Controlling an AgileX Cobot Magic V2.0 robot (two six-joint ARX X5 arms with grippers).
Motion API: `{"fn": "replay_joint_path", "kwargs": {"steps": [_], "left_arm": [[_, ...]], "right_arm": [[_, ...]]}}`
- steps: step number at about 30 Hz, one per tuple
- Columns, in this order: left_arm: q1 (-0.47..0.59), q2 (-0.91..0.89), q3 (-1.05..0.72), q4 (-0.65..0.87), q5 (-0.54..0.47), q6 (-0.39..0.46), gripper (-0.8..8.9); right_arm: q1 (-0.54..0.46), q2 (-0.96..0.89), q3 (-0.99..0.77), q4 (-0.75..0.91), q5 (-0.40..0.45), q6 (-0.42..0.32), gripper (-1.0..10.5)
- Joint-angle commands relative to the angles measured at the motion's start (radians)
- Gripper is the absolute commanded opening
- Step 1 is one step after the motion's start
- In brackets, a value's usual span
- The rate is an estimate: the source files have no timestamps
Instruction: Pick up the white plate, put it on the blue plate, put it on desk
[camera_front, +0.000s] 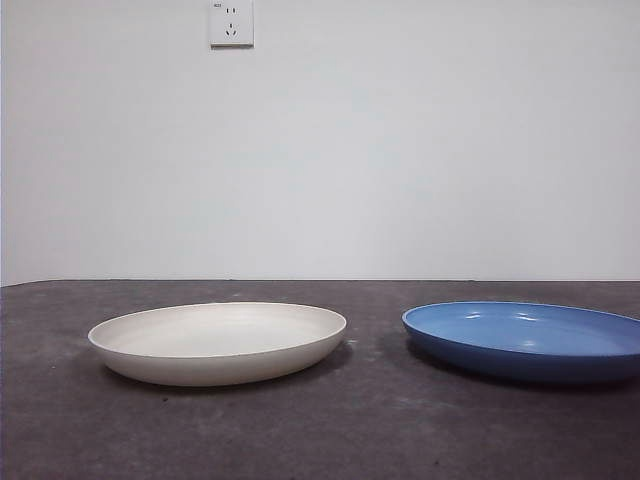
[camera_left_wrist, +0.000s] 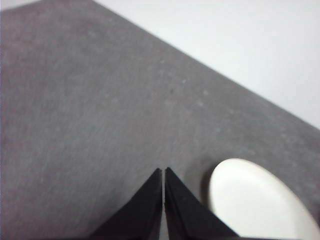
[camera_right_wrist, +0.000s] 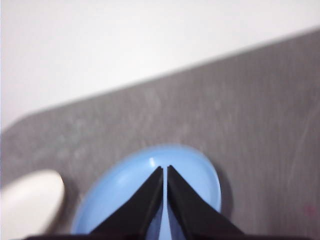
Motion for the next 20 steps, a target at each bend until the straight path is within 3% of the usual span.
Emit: {"fn": "replay_joint_path", "kwargs": {"steps": [1,10,20], "left_arm": [[0.002,0.037,0.081,-0.005,0.017,-0.003,0.10],[0.002,0.310,0.365,-0.105,0.158,0.140,0.10],[-0.009,0.657,0.657,-0.331,0.397,0.337,0.10]], "right_arm": [[0.000,0.025,0.093,-0.007,0.017,0.009,0.1],[0.000,0.291,0.420,-0.195,0.003,-0.132,0.1],[0.004,0.659,0.802,-0.578,-0.189,-0.322,0.1]]}}
